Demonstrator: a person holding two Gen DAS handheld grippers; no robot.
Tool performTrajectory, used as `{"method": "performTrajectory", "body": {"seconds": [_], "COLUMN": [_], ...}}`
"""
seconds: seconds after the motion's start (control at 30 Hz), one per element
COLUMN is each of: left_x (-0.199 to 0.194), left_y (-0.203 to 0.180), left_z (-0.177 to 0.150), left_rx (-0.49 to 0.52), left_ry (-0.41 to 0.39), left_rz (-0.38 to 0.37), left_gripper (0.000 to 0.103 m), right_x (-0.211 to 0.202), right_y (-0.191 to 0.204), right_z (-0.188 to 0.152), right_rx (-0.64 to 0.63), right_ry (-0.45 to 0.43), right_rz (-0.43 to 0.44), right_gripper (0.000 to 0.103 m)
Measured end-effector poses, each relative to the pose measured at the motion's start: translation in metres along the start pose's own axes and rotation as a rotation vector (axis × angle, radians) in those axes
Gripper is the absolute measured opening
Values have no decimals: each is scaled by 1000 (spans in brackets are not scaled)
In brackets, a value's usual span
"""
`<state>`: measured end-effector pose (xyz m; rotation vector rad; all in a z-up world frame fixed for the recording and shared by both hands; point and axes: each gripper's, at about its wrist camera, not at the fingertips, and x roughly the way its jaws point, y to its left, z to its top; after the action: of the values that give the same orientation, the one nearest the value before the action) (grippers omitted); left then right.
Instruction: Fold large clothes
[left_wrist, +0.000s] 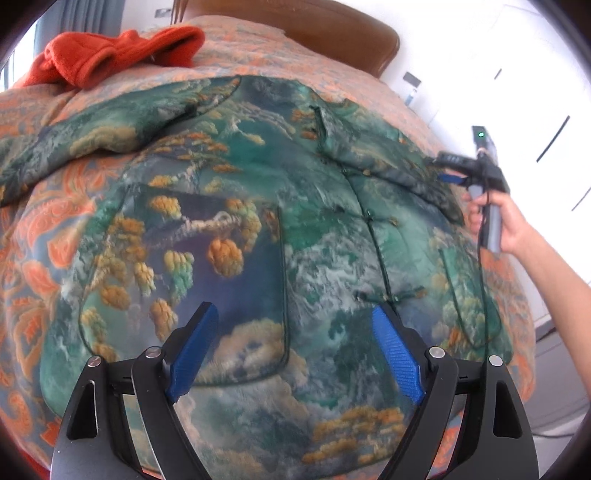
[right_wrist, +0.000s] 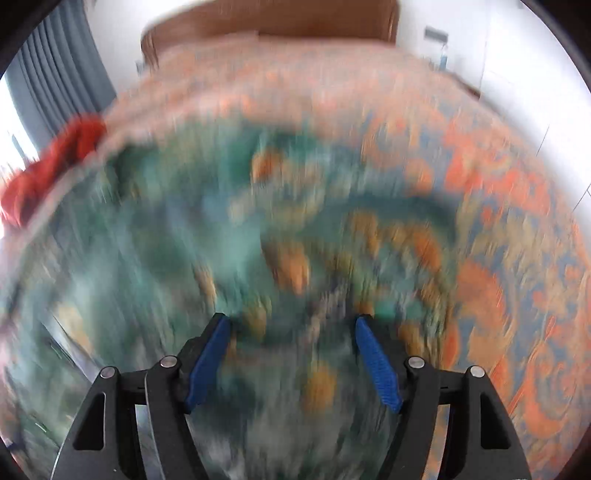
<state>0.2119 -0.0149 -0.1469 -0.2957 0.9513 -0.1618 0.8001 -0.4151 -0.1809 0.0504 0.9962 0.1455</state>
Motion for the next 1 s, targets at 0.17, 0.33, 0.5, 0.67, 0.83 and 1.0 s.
{"method": "performTrajectory", "body": {"seconds": [0.17,0.33,0.5,0.67,0.83,1.0], "left_x": [6,5,-1,-10,-13,-23], "left_y": [-1,2,16,48,105,200], "left_z": [9,6,7,22,46,63], "left_rx": [20,58,71,45,-61,-319], "left_ry": [-17,-25,-14,-53,-85,-148], "left_rz": [51,98,146,217,250,259], "left_gripper": [87,88,88,92,93,93], "right_x": [13,72,62,-17,-89,-165], "right_y": [-18,-18,-3,18,65,119], "right_z": [34,40,48,9,-68,-158], "right_rx": [123,151,117,164,68,-84], "right_ry": [-53,92,67,-126,-151,-150], "right_rz": [-32,-93,-115,-87,59,153], "right_gripper": [73,73,73,73,73,73]}}
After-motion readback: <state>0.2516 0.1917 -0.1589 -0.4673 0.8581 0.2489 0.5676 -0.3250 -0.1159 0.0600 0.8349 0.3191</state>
